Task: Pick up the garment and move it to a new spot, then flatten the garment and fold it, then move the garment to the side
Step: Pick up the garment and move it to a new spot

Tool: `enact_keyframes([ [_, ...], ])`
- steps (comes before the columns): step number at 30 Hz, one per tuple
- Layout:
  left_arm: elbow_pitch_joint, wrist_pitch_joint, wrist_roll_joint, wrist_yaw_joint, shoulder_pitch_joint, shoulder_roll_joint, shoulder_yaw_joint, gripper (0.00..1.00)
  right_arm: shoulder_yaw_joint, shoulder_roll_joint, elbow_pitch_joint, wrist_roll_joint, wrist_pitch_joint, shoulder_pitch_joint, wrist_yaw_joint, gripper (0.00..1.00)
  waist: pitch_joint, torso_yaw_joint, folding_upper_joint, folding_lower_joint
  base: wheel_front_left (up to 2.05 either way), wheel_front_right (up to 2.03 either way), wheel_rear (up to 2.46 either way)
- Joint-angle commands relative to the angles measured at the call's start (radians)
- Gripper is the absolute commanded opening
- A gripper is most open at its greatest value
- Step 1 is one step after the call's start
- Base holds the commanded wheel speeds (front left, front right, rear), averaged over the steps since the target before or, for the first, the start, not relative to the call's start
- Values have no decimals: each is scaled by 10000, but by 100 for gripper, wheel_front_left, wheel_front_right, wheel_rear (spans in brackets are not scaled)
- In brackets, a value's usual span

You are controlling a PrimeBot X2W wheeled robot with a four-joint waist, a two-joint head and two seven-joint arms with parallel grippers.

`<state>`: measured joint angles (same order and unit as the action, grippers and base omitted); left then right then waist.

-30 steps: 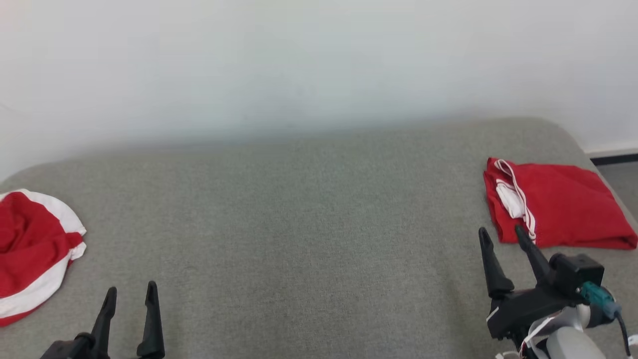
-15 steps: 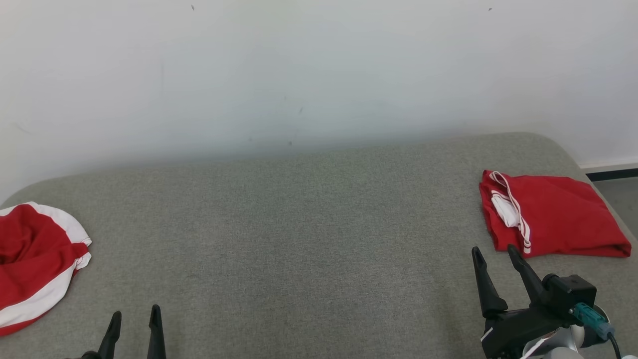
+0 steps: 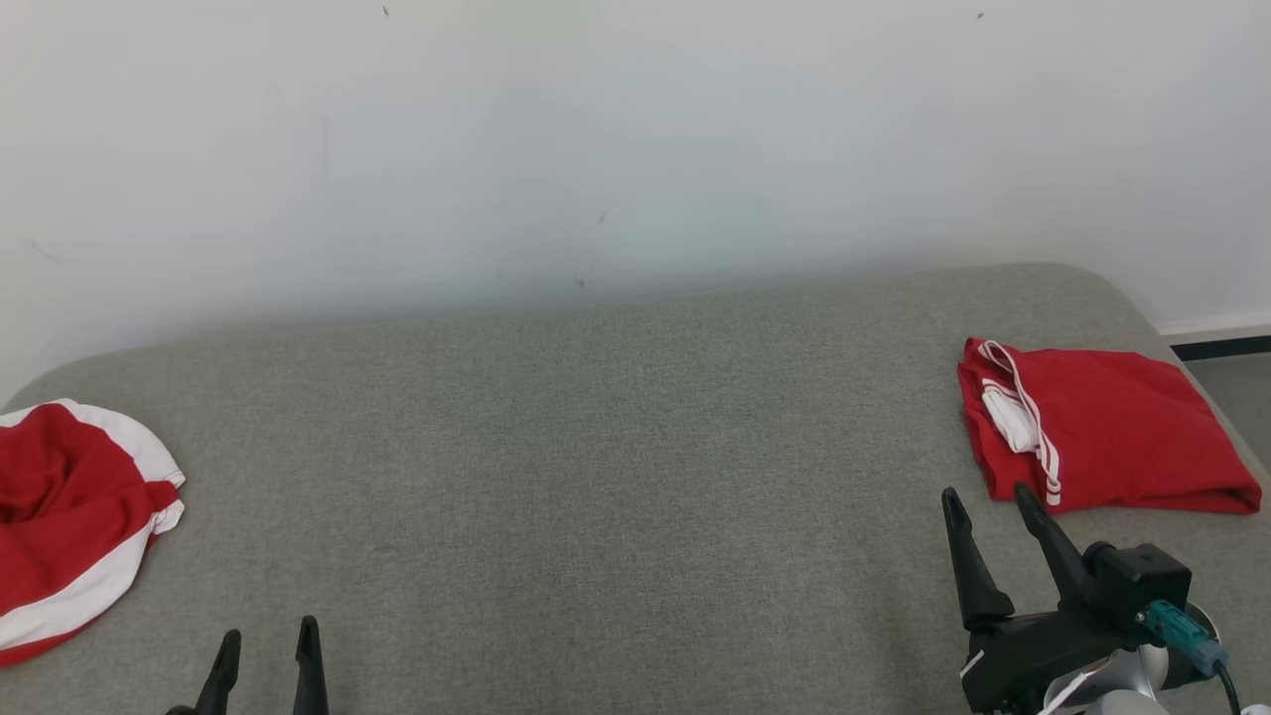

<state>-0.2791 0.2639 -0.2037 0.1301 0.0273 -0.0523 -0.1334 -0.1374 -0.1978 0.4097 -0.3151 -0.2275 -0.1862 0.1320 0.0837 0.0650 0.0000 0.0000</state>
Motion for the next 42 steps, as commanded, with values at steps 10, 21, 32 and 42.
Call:
enact_keyframes([
  [10, -95, 2, 104, -10, -67, 17, -31, 100, -1, -59, -60, -3, 103, 178, -24, 100, 82, -157, 0, 0, 0, 0, 0],
  [21, 26, 2, 296, -10, 144, 15, -1, 100, 21, 14, -78, -62, 100, 326, -24, 100, 176, -1075, 0, 0, 0, 0, 0],
  [32, 236, 2, 540, -51, 486, -48, -217, 100, -228, 292, 107, -134, -22, 410, -24, 100, 380, -2736, 0, 0, 0, 0, 0],
  [42, 484, 2, 680, -52, 615, -233, -423, 100, -311, 587, 452, -227, -182, 552, -24, 100, 532, -4155, 0, 0, 0, 0, 0],
])
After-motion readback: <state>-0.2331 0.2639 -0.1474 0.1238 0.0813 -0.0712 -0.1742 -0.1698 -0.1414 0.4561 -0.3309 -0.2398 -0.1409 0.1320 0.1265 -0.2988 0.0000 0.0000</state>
